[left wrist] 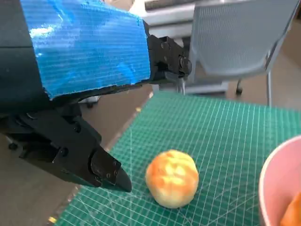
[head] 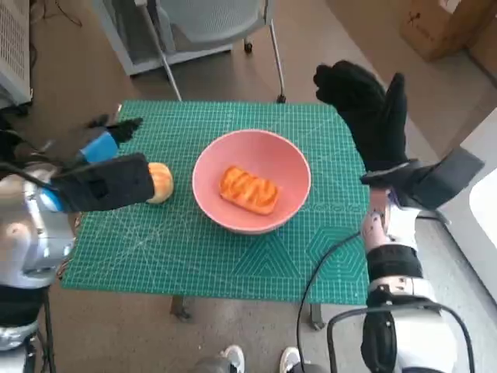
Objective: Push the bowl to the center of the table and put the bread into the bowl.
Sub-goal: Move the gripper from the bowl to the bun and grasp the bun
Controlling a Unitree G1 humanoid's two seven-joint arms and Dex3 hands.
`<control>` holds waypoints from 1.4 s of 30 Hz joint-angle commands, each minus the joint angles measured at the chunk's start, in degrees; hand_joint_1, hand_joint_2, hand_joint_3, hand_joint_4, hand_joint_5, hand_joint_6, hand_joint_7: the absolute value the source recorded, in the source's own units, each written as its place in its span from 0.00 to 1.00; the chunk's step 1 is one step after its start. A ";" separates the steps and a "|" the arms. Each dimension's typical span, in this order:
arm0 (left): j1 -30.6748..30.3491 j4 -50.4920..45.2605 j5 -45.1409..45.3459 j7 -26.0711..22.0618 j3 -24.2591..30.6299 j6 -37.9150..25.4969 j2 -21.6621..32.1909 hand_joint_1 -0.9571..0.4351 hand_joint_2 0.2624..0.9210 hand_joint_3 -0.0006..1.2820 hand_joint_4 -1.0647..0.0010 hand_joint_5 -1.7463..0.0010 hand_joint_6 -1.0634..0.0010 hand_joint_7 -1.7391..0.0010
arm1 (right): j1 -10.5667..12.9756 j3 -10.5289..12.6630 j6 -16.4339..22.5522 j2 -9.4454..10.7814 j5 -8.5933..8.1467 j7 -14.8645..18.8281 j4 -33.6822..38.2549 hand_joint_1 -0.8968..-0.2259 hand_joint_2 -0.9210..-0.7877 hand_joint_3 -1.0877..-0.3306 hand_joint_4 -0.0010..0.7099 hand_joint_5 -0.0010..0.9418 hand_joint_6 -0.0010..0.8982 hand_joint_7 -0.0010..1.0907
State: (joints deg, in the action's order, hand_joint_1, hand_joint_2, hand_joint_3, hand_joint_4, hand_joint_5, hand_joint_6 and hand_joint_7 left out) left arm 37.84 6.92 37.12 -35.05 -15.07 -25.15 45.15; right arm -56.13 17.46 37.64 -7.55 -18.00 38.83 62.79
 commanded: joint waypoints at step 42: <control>14.36 47.78 3.51 8.76 -12.55 10.81 -13.28 0.66 0.76 0.01 0.55 0.96 0.67 0.99 | 2.29 0.26 1.04 -1.22 -0.31 0.03 -1.55 0.26 0.00 0.49 0.35 0.00 0.40 0.00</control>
State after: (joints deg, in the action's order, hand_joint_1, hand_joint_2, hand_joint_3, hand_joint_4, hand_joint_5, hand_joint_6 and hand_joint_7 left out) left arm 51.83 52.97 40.37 -26.30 -26.94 -14.53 32.32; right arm -55.29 17.74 39.45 -8.82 -17.96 38.37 61.14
